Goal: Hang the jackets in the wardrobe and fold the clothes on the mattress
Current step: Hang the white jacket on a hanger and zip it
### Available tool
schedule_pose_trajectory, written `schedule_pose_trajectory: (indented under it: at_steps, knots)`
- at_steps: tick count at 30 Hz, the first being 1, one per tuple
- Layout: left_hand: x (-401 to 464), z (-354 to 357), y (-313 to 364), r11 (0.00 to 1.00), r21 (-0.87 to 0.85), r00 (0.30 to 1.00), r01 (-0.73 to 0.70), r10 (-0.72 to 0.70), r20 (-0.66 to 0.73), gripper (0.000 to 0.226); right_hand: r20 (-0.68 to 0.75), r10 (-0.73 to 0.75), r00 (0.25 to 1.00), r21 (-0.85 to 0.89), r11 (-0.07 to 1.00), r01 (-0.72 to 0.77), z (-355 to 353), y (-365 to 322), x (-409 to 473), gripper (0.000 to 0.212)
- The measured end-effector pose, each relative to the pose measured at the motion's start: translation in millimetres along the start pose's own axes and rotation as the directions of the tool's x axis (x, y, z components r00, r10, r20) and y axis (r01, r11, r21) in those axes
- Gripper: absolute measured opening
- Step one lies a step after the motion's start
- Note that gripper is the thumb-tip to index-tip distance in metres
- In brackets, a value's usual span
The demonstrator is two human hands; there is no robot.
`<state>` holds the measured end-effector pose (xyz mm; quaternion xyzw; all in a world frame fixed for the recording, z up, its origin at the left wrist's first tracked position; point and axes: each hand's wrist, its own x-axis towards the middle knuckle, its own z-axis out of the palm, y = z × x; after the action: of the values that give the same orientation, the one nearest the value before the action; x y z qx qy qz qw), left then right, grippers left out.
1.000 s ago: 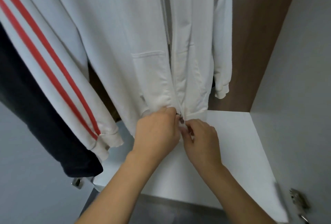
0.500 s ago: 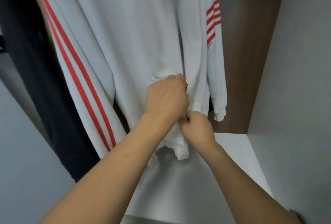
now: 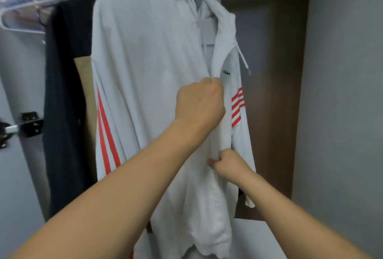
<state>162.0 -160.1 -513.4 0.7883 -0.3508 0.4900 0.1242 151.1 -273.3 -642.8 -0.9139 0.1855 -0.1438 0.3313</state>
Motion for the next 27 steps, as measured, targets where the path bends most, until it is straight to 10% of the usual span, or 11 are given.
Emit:
schedule_pose_trajectory:
  at_steps: [2,7,12,18,27]
  knots:
    - [18,-4,-9,1.000,0.001,1.000,0.023,-0.023,-0.020,0.009,0.090,0.003,0.996,0.009,1.000,-0.004,-20,-10,4,0.020]
    - [48,-7,-17,0.994,0.057,0.995,-0.097,0.096,0.015,0.008,-0.301,-0.203,0.932,-0.058,0.979,0.194,-75,-62,14,0.039]
    - [84,-15,-30,0.996,0.079,0.995,-0.028,0.035,-0.091,0.003,0.083,-0.032,0.996,-0.274,0.960,0.054,-82,-88,16,0.021]
    - [119,-28,-34,0.984,0.167,0.998,-0.059,0.064,-0.024,0.007,-0.246,-0.235,0.940,-0.167,0.966,0.198,-132,-129,31,0.035]
    - [175,-31,-52,0.955,0.289,0.989,-0.068,0.103,-0.105,0.008,0.093,-0.174,0.980,-0.218,0.957,0.190,-154,-150,41,0.025]
